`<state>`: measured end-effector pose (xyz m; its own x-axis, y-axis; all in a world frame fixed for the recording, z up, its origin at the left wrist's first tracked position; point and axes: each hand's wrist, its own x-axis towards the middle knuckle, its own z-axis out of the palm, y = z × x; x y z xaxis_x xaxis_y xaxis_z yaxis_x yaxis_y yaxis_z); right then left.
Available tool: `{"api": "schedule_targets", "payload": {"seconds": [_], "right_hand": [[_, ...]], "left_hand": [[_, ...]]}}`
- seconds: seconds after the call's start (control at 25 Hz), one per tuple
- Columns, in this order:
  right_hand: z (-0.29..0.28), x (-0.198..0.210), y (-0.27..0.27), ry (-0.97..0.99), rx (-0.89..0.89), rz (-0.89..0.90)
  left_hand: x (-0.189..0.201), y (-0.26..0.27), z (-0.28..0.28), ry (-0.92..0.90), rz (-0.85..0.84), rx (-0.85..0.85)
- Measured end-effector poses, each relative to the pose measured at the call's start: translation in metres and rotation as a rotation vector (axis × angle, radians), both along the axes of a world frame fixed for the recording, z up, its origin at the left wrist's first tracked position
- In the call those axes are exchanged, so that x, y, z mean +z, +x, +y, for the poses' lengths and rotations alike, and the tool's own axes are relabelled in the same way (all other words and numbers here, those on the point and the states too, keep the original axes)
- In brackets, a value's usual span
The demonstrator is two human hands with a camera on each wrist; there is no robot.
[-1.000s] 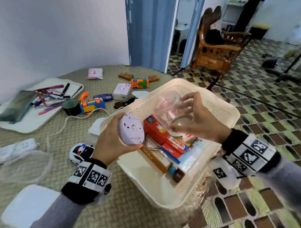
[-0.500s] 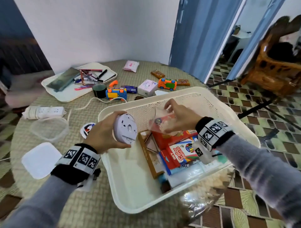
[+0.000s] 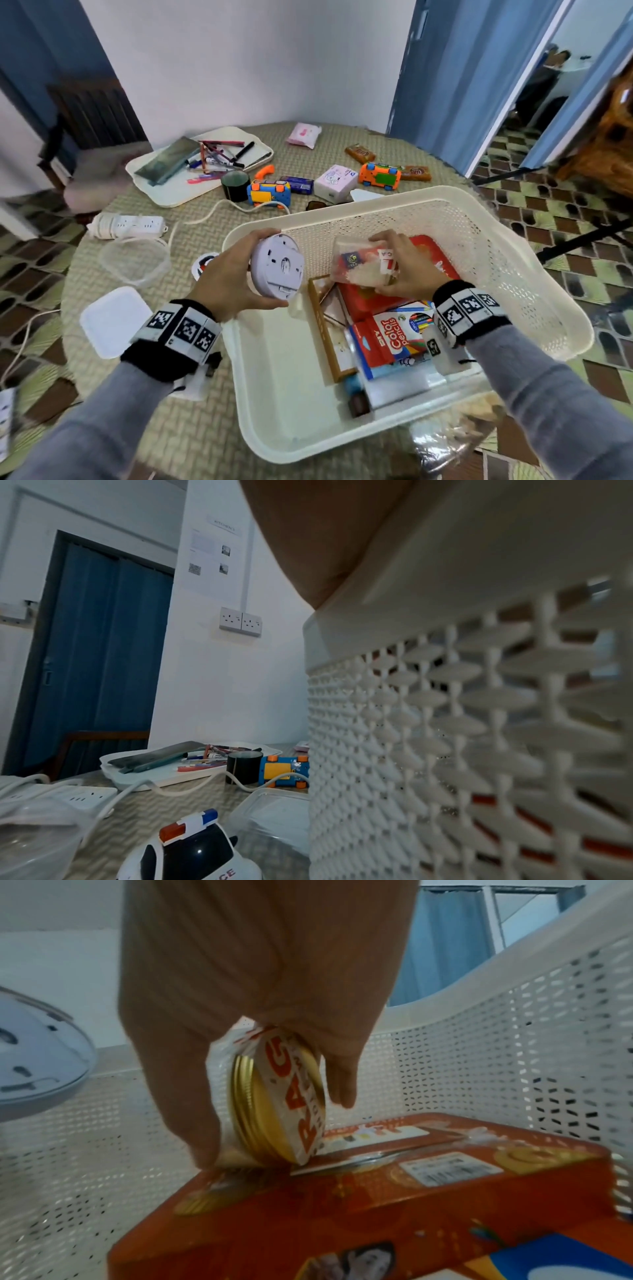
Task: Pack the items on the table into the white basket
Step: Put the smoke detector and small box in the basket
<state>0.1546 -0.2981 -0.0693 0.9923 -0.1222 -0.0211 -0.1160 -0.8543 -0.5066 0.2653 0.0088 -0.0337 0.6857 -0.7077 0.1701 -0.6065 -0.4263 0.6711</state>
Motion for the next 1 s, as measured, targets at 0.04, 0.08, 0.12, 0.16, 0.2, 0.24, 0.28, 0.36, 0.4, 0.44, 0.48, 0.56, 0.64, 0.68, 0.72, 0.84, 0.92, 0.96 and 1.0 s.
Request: {"api": "schedule_targets", "payload": {"seconds": [0.04, 0.08, 0.12, 0.16, 0.2, 0.24, 0.28, 0.36, 0.4, 0.44, 0.48, 0.56, 0.64, 0.68, 0.72, 0.84, 0.92, 0.96, 1.0], "right_hand": [[0.000, 0.003, -0.001, 0.009, 0.010, 0.001], [0.002, 0.006, -0.003, 0.031, 0.027, -0.006], [0.004, 0.008, -0.005, 0.074, 0.050, -0.017], [0.008, 0.010, -0.010, 0.136, 0.075, -0.028], [0.013, 0.013, -0.013, 0.210, 0.103, -0.030], [0.018, 0.015, -0.015, 0.273, 0.131, -0.009], [0.024, 0.017, -0.016, 0.312, 0.166, 0.032], [0.036, 0.018, -0.015, 0.315, 0.246, 0.125], [0.042, 0.017, -0.012, 0.308, 0.282, 0.162], [0.048, 0.014, -0.009, 0.306, 0.317, 0.193], [0.053, 0.012, -0.007, 0.295, 0.350, 0.218], [0.065, 0.005, -0.002, 0.236, 0.433, 0.272], [0.079, -0.003, 0.003, 0.167, 0.513, 0.336], [0.086, -0.008, 0.006, 0.131, 0.556, 0.370], [0.093, -0.013, 0.008, 0.096, 0.601, 0.399], [0.109, -0.030, 0.010, 0.013, 0.721, 0.467], [0.116, -0.035, 0.009, -0.015, 0.785, 0.477], [0.119, -0.037, 0.008, -0.031, 0.809, 0.462], [0.121, -0.038, 0.006, -0.045, 0.833, 0.439]], "left_hand": [[-0.001, 0.001, 0.000, -0.008, 0.002, -0.004], [-0.002, 0.001, 0.000, -0.023, 0.010, -0.005], [-0.004, 0.003, 0.000, -0.046, 0.012, -0.003], [-0.006, 0.004, 0.000, -0.066, 0.006, 0.001], [-0.007, 0.005, 0.001, -0.075, -0.005, 0.008], [-0.008, 0.007, 0.001, -0.074, -0.018, 0.012], [-0.008, 0.008, 0.001, -0.065, -0.027, 0.011], [-0.008, 0.009, 0.002, -0.038, -0.046, 0.002], [-0.008, 0.008, 0.002, -0.024, -0.056, -0.001], [-0.009, 0.008, 0.002, -0.012, -0.065, -0.003], [-0.008, 0.009, 0.000, -0.003, -0.075, -0.008], [-0.009, 0.010, 0.001, 0.008, -0.088, -0.010], [-0.009, 0.011, 0.002, 0.006, -0.096, -0.010], [-0.009, 0.011, 0.002, 0.008, -0.099, -0.009], [-0.009, 0.011, 0.003, 0.014, -0.102, -0.007], [-0.009, 0.010, 0.002, 0.026, -0.106, -0.021], [-0.009, 0.010, 0.002, 0.018, -0.095, -0.017], [-0.008, 0.009, 0.002, 0.013, -0.091, -0.012], [-0.008, 0.008, 0.002, 0.013, -0.091, -0.008]]}}
